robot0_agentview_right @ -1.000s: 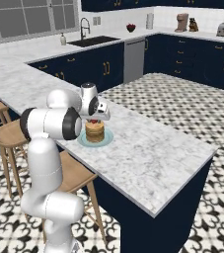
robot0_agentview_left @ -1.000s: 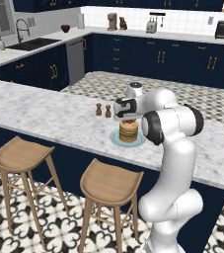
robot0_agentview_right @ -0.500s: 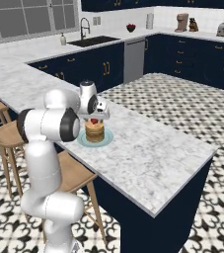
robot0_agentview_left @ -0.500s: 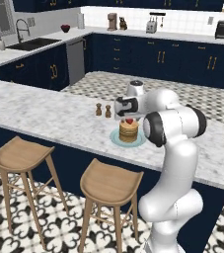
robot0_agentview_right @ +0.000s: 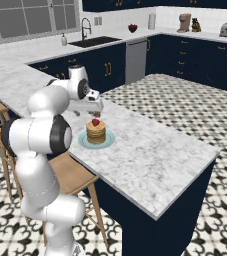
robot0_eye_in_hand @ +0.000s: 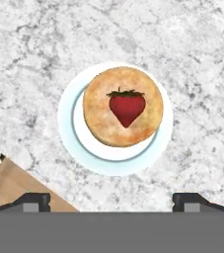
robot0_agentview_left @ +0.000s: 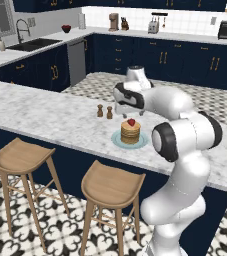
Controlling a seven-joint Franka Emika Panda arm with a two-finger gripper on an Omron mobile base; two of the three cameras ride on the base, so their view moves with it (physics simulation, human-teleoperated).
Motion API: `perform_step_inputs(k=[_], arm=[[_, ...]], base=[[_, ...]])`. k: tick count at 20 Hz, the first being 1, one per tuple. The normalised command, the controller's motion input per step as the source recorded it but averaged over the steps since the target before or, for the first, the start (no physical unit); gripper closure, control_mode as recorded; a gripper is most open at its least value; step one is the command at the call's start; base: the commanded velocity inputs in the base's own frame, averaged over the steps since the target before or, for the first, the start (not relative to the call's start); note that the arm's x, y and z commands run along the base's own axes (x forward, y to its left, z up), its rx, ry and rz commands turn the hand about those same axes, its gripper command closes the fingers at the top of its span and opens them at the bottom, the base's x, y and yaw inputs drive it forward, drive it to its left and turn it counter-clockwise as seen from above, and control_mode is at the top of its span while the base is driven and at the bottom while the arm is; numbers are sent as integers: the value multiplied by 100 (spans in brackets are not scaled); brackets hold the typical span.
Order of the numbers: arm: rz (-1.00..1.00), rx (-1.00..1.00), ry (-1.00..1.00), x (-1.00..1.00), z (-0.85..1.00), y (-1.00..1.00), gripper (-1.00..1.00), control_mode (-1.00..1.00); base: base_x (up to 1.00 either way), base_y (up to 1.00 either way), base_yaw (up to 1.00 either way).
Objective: Take the strawberry from the fridge and place it on top of the pancake, located on the dining counter.
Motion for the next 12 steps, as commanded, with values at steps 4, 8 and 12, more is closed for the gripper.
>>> perform_step_inputs(k=[4, 8, 12], arm=[[0, 3, 15, -100, 62, 35, -100, -100], [0, 2, 14, -100, 43, 40, -100, -100], [0, 1, 15, -100, 5, 35, -100, -100]], base=[[0, 0, 0], [0, 0, 0], [0, 0, 0]])
